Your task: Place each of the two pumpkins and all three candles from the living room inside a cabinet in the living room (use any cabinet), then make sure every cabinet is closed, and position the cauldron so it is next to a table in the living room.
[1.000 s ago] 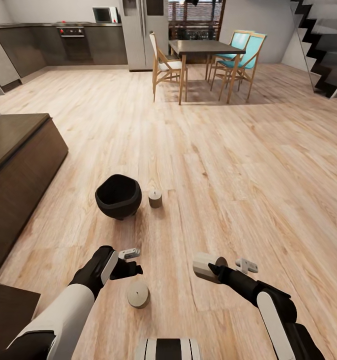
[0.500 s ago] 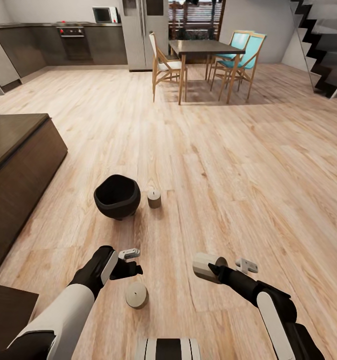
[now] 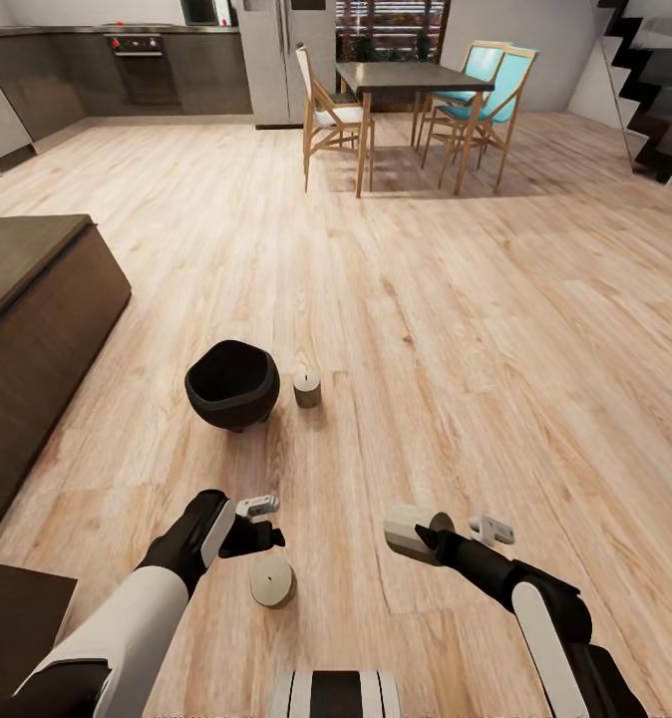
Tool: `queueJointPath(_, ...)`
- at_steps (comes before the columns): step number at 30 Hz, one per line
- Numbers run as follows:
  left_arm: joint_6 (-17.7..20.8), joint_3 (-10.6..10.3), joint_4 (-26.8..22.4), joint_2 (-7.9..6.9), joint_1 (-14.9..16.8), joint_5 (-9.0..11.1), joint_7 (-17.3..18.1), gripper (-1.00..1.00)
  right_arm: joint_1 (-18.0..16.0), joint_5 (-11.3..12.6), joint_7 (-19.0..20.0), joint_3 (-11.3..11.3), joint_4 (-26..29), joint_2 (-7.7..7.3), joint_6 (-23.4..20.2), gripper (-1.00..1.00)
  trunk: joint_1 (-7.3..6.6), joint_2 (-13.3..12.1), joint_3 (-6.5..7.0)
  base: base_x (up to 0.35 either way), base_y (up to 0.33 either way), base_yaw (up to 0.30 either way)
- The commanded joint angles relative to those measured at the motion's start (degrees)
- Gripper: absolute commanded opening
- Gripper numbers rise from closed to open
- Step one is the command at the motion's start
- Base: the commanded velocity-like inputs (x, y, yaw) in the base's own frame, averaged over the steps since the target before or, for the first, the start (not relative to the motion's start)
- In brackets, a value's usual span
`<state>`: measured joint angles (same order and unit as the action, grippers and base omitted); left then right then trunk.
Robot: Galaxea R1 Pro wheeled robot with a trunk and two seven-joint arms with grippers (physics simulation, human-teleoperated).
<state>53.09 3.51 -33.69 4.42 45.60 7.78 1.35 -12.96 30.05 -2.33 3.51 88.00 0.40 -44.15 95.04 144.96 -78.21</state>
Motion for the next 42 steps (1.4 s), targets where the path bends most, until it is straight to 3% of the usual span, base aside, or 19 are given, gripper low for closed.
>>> queueJointPath(1, 0.28, 0.36, -0.06, 0.06, 0.02, -0.05, 0.14, 1.0, -0.04, 0.61, -0.24, 0.1, 0.06, 0.04, -0.25, -1.0, 0.01, 0.03, -0.27, 0.0, 0.0, 0.0)
queueJointPath(13, -0.42, 0.36, -0.11, 0.06, 0.02, -0.13, 0.21, 1.0, 0.0, 0.54, -0.22, 0.08, 0.06, 0.04, -0.15, -1.0, 0.32, 0.19, -2.93, 0.0, 0.0, 0.0)
queueJointPath(25, -1.55, 0.36, -0.65, 0.11, 0.02, -0.14, 0.23, 1.0, 0.0, 0.46, -0.16, 0.1, 0.06, 0.04, 0.02, -1.0, 0.32, 0.19, -2.93, 0.0, 0.0, 0.0)
queueJointPath(30, -1.77, 0.36, -0.65, 0.2, 0.02, -0.14, 0.23, 1.0, -0.01, 0.45, -0.17, 0.1, 0.06, 0.04, 0.07, -1.0, 0.45, 0.26, -4.03, 0.0, 0.0, 0.0)
queueJointPath(42, -2.86, 0.36, -0.76, 0.17, 0.02, -0.14, 0.31, 1.0, 0.0, 0.41, -0.18, 0.1, 0.06, 0.04, 0.11, -1.0, 0.45, 0.26, -4.03, 0.0, 0.0, 0.0)
